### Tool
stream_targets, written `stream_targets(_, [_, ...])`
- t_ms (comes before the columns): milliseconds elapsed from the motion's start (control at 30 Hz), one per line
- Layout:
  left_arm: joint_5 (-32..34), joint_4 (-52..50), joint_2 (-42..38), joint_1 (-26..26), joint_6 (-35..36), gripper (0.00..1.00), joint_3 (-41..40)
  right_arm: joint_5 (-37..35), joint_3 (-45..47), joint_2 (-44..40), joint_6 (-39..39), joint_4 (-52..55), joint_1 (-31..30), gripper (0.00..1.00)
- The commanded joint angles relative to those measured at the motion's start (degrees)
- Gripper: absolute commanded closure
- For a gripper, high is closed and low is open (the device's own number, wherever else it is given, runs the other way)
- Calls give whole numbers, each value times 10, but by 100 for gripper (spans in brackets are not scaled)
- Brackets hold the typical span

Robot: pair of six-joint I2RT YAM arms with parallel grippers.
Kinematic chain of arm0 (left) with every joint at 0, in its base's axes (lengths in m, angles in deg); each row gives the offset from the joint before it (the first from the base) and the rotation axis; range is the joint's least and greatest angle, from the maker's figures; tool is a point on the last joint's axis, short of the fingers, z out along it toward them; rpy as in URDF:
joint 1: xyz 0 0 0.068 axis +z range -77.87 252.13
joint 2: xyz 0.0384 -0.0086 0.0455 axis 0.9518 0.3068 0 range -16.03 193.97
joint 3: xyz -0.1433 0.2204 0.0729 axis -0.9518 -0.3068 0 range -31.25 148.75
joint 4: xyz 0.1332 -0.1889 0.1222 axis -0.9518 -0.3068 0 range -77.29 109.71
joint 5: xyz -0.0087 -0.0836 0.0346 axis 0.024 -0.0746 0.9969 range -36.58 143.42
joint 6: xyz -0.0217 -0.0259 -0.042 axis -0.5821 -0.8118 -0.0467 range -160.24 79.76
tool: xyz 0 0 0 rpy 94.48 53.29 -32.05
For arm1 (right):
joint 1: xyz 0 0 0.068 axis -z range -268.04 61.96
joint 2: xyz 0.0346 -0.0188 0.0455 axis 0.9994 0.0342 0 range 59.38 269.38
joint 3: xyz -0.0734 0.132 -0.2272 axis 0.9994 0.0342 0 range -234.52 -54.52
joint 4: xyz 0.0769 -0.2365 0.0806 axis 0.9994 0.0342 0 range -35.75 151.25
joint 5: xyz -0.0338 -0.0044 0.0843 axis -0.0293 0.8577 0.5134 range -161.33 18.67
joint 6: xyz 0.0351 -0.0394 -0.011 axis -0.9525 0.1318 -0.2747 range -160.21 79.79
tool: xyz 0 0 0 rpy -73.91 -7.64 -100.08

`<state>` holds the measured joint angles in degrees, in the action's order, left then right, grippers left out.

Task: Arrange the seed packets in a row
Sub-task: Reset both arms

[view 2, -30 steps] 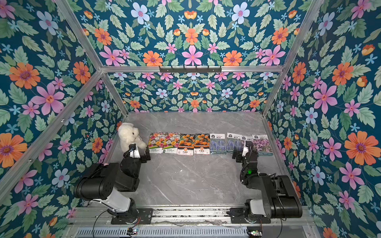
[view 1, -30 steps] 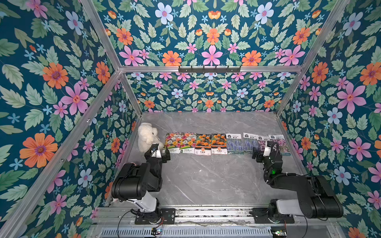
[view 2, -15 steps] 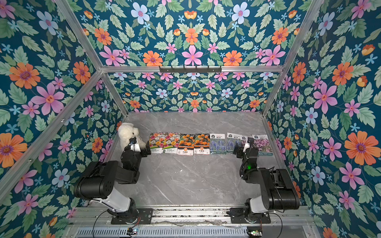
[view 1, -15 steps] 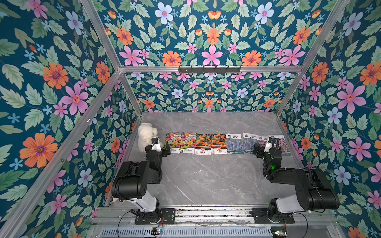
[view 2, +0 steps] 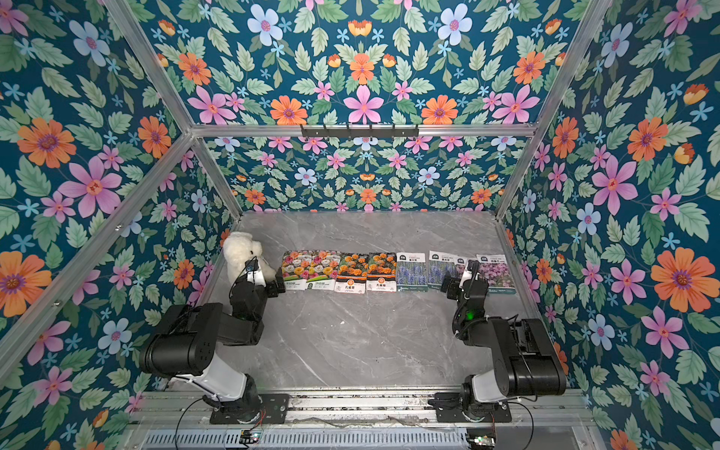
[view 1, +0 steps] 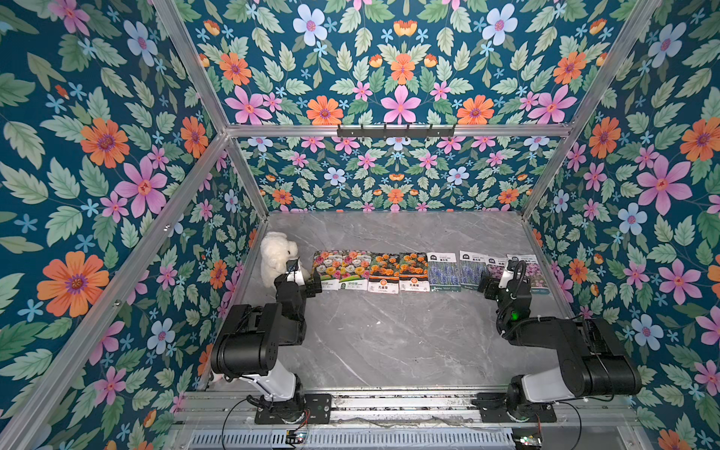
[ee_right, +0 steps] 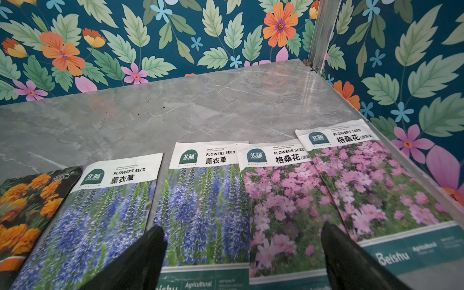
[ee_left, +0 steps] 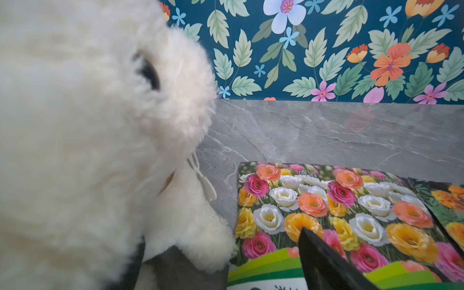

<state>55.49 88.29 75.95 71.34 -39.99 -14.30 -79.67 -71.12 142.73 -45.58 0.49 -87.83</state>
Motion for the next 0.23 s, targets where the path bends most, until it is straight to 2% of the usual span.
stream_targets(0, [2,-1,-1,1,-3,0,2,-5,-2,1,8,-6,0,1])
stream_targets(200, [2,0,-1,1,-3,0,2,-4,-2,0,8,-5,0,1])
